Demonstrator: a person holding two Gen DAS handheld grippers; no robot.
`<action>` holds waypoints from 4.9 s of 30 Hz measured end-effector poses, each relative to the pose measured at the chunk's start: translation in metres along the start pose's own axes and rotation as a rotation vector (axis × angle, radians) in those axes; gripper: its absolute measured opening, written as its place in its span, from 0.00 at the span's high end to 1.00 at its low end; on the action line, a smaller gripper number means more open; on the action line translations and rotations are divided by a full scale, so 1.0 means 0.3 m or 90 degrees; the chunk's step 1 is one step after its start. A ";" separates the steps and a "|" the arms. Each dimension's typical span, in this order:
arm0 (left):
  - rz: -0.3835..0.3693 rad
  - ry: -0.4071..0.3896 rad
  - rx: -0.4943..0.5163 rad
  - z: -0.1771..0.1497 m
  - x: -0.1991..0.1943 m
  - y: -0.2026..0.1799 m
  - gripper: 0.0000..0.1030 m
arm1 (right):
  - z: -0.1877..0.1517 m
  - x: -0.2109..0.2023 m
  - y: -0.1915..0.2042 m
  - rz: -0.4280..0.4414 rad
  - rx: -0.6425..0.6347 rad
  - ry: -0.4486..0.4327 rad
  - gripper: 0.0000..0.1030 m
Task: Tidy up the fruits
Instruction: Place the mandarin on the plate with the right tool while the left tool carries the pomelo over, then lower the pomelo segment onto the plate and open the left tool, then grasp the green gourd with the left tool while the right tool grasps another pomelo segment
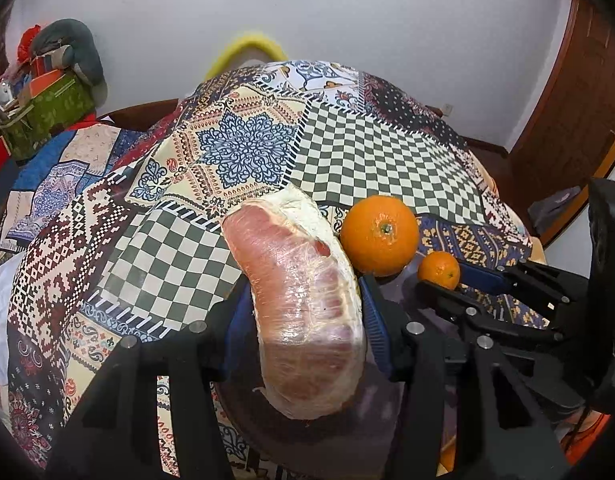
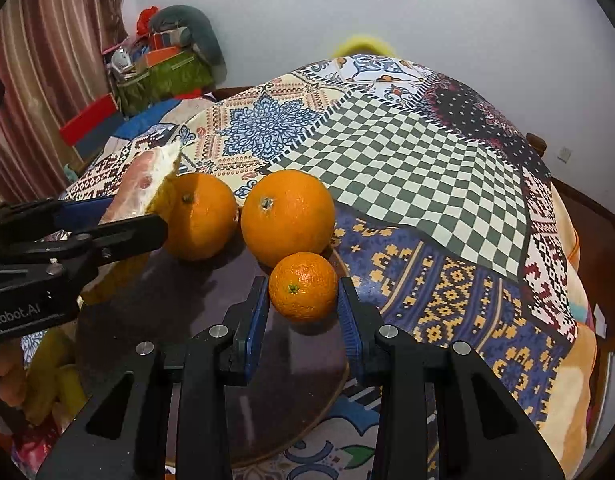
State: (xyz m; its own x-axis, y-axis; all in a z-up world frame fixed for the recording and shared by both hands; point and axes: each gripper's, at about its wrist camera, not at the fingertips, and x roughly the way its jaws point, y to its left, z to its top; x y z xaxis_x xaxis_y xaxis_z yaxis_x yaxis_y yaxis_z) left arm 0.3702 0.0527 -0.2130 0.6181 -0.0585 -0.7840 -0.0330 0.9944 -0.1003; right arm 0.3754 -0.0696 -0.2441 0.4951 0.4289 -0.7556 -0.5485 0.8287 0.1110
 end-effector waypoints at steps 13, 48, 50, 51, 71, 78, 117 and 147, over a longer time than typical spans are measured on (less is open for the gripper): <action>0.003 -0.002 0.004 0.006 -0.008 -0.003 0.49 | 0.007 0.029 0.015 -0.005 -0.010 0.018 0.55; 0.029 -0.071 -0.023 -0.258 -0.514 0.081 0.49 | -0.169 -0.411 0.226 0.006 -0.026 -0.071 0.52; 0.029 -0.058 -0.028 -0.291 -0.508 0.091 0.49 | -0.192 -0.409 0.236 0.008 -0.025 -0.063 0.52; 0.028 -0.049 -0.031 -0.312 -0.502 0.095 0.49 | -0.204 -0.411 0.243 0.008 -0.024 -0.059 0.52; -0.002 0.063 -0.078 -0.557 -0.333 0.130 0.65 | -0.338 -0.346 0.335 0.038 -0.020 0.012 0.52; -0.004 0.049 -0.083 -0.558 -0.382 0.154 0.65 | -0.347 -0.325 0.379 0.050 -0.043 0.028 0.52; -0.013 0.080 -0.045 -0.577 -0.400 0.166 0.65 | -0.333 -0.232 0.416 0.081 -0.079 0.047 0.61; 0.018 0.043 -0.010 -0.438 -0.413 0.133 0.63 | -0.281 -0.430 0.126 0.015 0.061 -0.062 0.61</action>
State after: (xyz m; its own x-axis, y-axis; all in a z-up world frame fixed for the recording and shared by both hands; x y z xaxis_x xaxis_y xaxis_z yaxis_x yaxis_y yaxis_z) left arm 0.1889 0.0881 -0.2004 0.5621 -0.0367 -0.8263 -0.0627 0.9942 -0.0868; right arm 0.2340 -0.1239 -0.1969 0.5480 0.4778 -0.6866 -0.4963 0.8465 0.1929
